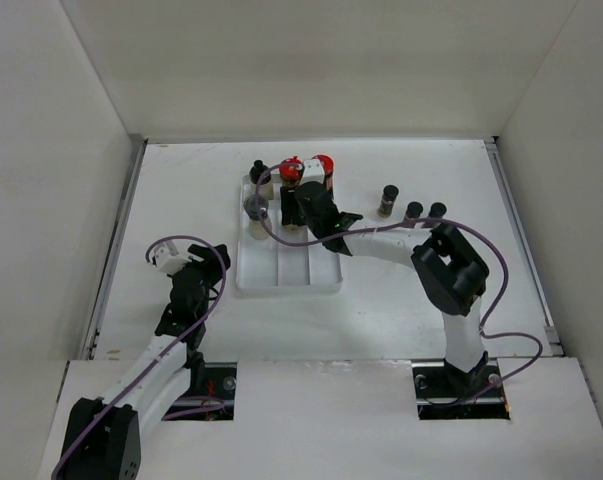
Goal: Organize the condiment bottles
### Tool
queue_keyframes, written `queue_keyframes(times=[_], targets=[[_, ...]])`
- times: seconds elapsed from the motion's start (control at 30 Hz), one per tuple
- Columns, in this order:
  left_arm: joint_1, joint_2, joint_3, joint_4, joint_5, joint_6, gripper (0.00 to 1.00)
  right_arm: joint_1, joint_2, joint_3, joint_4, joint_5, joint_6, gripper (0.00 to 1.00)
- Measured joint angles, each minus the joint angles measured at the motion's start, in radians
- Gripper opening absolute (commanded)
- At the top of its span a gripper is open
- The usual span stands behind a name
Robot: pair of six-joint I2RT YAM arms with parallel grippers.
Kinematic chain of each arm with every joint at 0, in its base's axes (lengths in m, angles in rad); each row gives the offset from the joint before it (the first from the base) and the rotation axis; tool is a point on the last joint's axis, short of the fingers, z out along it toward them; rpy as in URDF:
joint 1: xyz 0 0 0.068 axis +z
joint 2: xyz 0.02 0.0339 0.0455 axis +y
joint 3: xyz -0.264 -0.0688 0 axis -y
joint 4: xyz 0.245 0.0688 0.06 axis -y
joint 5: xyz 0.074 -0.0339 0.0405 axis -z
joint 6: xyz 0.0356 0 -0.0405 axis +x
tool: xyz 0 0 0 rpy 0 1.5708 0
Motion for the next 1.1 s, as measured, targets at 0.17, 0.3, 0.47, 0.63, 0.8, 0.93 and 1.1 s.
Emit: queue_keyframes(times=[0.17, 0.3, 0.47, 0.63, 0.8, 0.93, 1.1], targets=[[0.0, 0.004, 0.0, 0.0, 0.0, 0.001, 0.58, 0.0, 0.039, 0.008, 0.005, 0.004, 0.01, 0.81], [0.0, 0.003, 0.0, 0.0, 0.0, 0.002, 0.58, 0.001, 0.036, 0.008, 0.003, 0.003, 0.019, 0.95], [0.0, 0.002, 0.0, 0.0, 0.0, 0.002, 0.58, -0.006, -0.066, -0.042, -0.002, -0.003, 0.017, 0.98], [0.0, 0.0, 0.0, 0.0, -0.001, 0.003, 0.58, -0.083, -0.307, -0.15, 0.024, -0.032, 0.013, 0.76], [0.0, -0.016, 0.0, -0.001, -0.001, 0.003, 0.58, -0.317, -0.43, -0.232, 0.063, -0.017, 0.015, 0.47], [-0.001, -0.016, 0.0, -0.001, -0.001, 0.003, 0.58, -0.461, -0.404, -0.262, 0.025, 0.005, 0.014, 0.78], [-0.006, 0.005, 0.0, -0.001, -0.001, 0.006, 0.58, -0.517, -0.321, -0.256, -0.036, 0.022, -0.012, 0.8]])
